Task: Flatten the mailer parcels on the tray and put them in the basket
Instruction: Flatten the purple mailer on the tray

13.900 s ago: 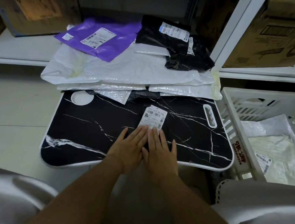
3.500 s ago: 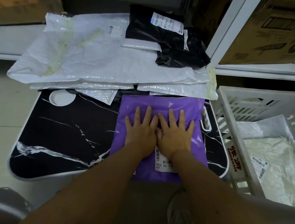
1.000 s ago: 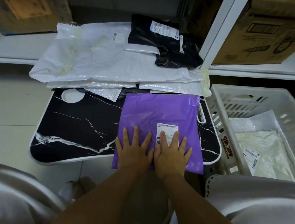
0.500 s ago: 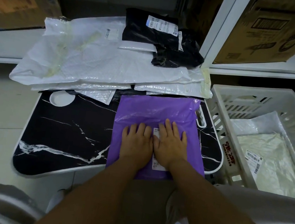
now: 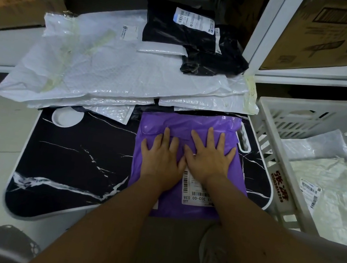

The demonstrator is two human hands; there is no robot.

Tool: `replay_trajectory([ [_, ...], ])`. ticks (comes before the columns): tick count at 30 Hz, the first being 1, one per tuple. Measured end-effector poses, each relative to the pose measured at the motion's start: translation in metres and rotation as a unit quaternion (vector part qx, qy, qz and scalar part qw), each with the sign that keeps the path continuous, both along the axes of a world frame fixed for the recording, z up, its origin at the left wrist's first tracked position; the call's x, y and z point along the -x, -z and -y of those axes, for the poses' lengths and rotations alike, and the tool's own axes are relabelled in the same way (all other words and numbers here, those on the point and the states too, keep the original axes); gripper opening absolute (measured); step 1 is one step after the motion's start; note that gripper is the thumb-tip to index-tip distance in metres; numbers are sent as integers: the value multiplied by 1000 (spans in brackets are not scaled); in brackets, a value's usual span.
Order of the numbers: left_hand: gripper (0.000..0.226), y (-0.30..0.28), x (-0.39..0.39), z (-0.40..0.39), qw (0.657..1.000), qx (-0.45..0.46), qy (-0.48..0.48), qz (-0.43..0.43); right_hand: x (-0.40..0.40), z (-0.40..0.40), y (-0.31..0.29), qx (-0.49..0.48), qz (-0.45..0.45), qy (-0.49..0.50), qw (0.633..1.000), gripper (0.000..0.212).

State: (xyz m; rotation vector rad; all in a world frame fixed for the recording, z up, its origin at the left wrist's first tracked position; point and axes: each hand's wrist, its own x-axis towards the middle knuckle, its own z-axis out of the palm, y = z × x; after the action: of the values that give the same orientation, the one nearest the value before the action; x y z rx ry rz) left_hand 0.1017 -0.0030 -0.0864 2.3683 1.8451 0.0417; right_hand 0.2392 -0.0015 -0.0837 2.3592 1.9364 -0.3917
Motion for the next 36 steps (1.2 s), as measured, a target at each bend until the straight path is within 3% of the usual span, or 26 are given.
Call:
replay_trajectory([
  [4,72,-1,-4,-6,999,6,-31,-16,2,-6,2,1,3,23,1000,63],
  [14,61,-14,-17,-11,993,25,-77,-87,5,-12,3,-11,-2,76,997,84],
  [23,64,-23,-10,-10,981,83,-106,-142,-1,-11,-3,-18,-24,75,997,86],
  [27,63,-26,3,-10,986,111,-123,-29,-13,-4,-13,-25,-55,64,996,69],
  [31,44,-35,19,-1,965,69,-225,118,-16,11,-22,-49,-59,62,995,48],
  [36,43,-48,27,17,938,93,-293,161,-20,39,-47,-36,-47,200,978,51],
])
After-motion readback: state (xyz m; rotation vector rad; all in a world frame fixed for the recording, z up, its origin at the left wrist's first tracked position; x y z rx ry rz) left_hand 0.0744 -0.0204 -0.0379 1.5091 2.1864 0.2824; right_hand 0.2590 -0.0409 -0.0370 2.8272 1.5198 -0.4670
